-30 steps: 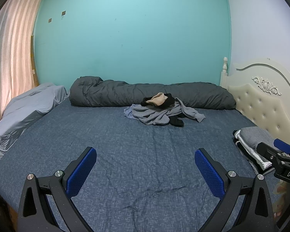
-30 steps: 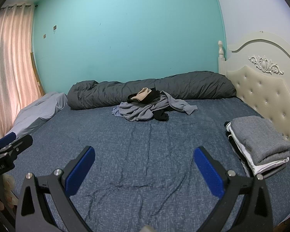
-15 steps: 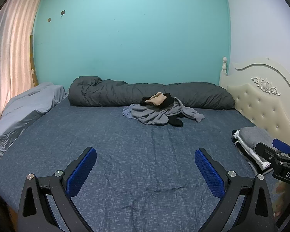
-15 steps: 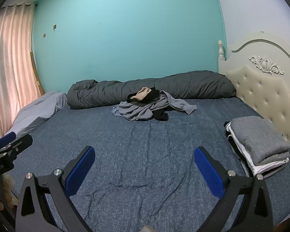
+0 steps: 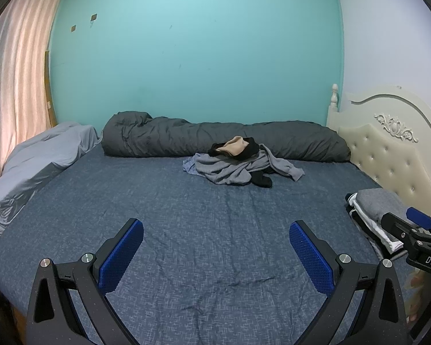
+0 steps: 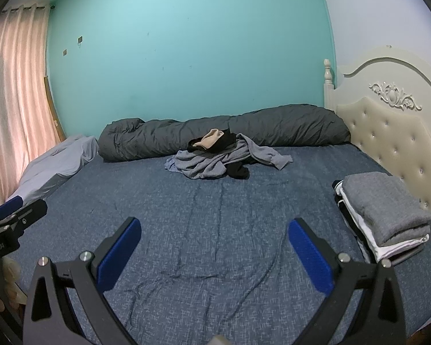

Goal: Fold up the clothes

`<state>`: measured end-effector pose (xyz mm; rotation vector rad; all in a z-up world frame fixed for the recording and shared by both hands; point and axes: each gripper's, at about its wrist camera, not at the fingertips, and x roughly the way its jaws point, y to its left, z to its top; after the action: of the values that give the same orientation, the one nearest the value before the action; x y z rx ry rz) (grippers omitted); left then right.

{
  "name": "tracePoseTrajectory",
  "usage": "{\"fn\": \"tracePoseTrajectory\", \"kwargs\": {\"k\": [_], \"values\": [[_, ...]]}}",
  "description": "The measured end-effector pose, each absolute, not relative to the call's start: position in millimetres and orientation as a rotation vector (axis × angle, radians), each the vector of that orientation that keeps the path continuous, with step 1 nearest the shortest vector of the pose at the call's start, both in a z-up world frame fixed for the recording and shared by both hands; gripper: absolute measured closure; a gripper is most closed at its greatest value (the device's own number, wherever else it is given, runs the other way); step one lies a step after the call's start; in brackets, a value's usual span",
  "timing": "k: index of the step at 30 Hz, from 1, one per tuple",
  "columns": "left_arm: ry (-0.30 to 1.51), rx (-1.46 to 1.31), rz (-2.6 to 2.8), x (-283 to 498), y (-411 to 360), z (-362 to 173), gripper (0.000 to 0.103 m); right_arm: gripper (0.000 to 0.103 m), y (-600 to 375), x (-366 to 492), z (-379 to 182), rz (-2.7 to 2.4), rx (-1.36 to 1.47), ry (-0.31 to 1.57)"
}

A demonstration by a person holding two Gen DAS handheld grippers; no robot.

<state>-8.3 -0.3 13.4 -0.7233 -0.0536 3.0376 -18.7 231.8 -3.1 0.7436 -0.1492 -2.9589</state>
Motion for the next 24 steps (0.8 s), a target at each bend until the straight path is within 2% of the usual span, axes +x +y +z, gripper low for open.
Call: {"fn": "tracePoseTrajectory", "kwargs": {"k": [14,24], "values": [[-0.086,-0.732,3.043,-51,-10,-1,0.000,0.000,245,-58,-26,-2.941,0.830,-0.167],[-0.191,-0.790,3.005,-162,-26,-35,0.000,0.000,241,-162,-65,-2.894,0.887,-0.148]]}}
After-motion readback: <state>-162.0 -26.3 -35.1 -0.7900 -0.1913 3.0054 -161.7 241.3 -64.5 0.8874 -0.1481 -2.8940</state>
